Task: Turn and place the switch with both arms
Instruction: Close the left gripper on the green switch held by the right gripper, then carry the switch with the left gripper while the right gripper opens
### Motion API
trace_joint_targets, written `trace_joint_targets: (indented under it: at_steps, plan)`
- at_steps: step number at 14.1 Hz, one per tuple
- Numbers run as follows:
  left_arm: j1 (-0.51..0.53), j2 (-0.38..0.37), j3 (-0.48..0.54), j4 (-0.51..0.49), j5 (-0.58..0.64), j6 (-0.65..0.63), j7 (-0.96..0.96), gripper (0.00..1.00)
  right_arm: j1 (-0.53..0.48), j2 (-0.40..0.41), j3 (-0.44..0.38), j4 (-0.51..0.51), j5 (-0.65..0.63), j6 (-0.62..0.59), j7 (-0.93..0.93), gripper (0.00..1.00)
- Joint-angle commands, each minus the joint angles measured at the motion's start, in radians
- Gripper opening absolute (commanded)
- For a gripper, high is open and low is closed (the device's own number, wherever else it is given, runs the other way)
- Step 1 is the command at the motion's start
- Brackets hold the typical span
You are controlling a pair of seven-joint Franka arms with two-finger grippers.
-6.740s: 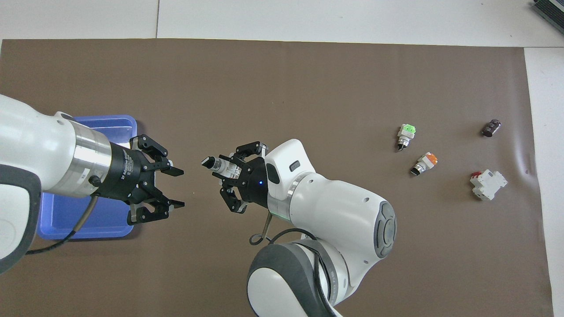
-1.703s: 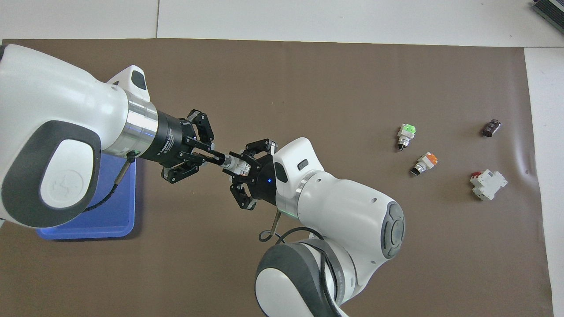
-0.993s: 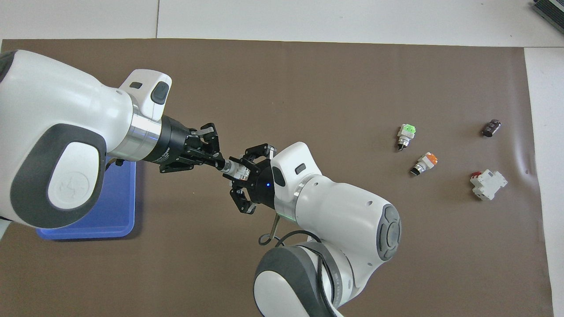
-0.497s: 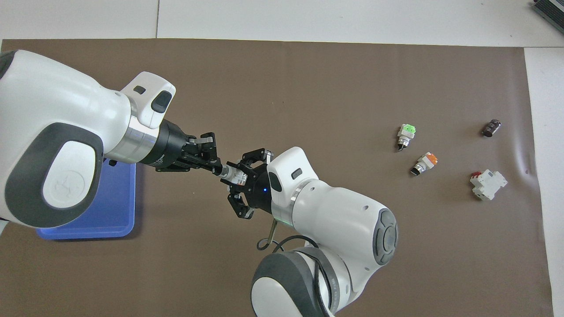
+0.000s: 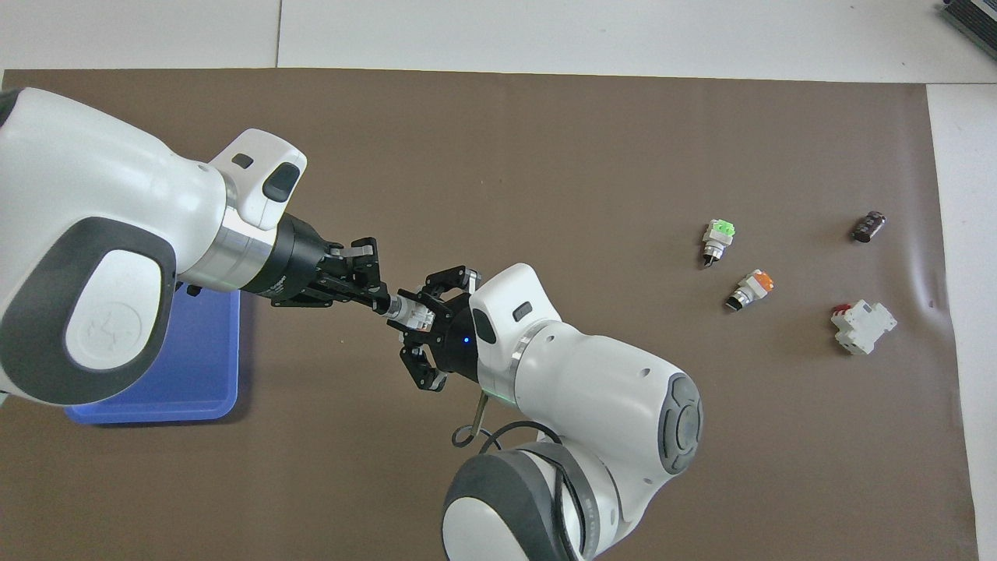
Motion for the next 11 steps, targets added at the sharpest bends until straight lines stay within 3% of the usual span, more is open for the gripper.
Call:
trace_joint_targets:
  at_steps: [1,9,11]
  plan:
    - [-0.034,-0.065,-0.017,-0.061,-0.066,-0.112,0.006,0.0,-0.006,0.062,-0.002,0.081,-0.017,0.075,0.043,1.0]
    - [0.079,-0.076,-0.014,-0.098,-0.007,-0.069,0.09,0.0,-0.006,0.062,-0.002,0.081,-0.017,0.075,0.043,1.0]
    - [0.137,-0.08,-0.016,-0.123,0.057,-0.028,0.148,0.0,-0.006,0.062,-0.002,0.081,-0.017,0.075,0.043,1.0]
